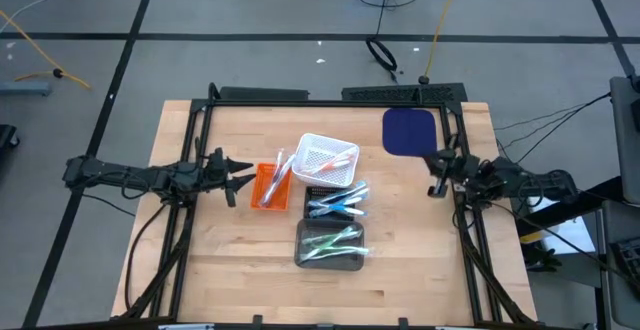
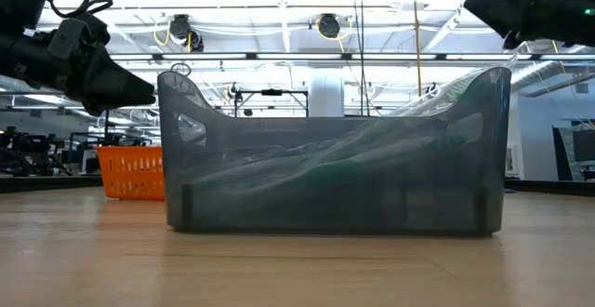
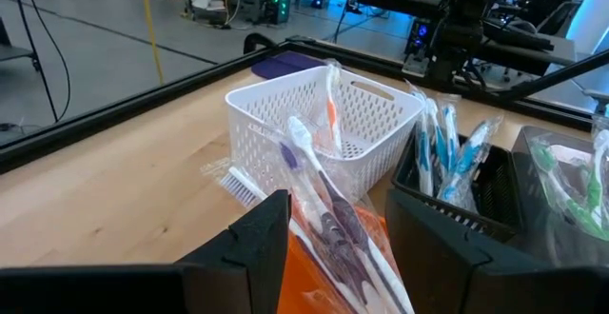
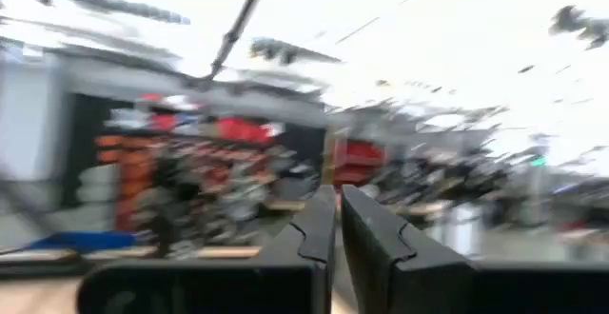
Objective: Pick & Place Toothbrushes
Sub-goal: Return to Home Position
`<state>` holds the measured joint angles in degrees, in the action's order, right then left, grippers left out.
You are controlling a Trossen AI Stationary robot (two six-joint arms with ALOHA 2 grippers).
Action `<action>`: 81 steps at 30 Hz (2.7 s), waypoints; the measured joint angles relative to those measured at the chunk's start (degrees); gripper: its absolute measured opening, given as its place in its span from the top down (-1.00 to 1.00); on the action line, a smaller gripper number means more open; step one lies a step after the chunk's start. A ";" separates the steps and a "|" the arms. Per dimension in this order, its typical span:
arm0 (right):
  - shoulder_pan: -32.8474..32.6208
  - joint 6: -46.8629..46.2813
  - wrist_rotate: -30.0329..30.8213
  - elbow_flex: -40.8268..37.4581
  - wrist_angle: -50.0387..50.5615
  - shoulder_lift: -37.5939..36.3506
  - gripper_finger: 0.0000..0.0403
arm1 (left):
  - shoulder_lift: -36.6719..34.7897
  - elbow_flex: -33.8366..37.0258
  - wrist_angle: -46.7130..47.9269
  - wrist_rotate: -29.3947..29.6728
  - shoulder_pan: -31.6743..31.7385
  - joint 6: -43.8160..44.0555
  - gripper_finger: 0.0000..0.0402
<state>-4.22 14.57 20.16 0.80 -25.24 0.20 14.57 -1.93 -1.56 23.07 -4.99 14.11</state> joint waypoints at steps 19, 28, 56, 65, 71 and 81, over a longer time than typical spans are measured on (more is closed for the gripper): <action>3.05 -12.21 2.08 0.00 15.85 -0.08 0.93 | 0.02 0.00 -0.03 0.00 0.00 0.01 0.13; 7.12 -25.41 -15.76 0.04 21.21 0.35 0.93 | 0.04 -0.04 -0.06 0.00 0.00 0.02 0.13; 7.14 -25.87 -18.58 0.00 20.77 1.19 0.94 | 0.04 -0.04 -0.01 -0.02 0.00 0.02 0.13; 7.14 -25.87 -18.56 0.00 20.77 1.19 0.94 | 0.04 -0.04 -0.03 -0.02 0.00 0.02 0.13; 7.14 -25.85 -18.56 0.00 20.77 1.19 0.93 | 0.04 -0.04 -0.03 -0.02 -0.02 0.02 0.13; 7.12 -25.88 -18.56 0.00 20.77 1.19 0.93 | 0.04 -0.04 -0.03 -0.02 0.00 0.02 0.13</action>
<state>2.90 -11.31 1.61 0.80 -4.47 1.39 14.61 -1.98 -1.58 23.05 -4.99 14.13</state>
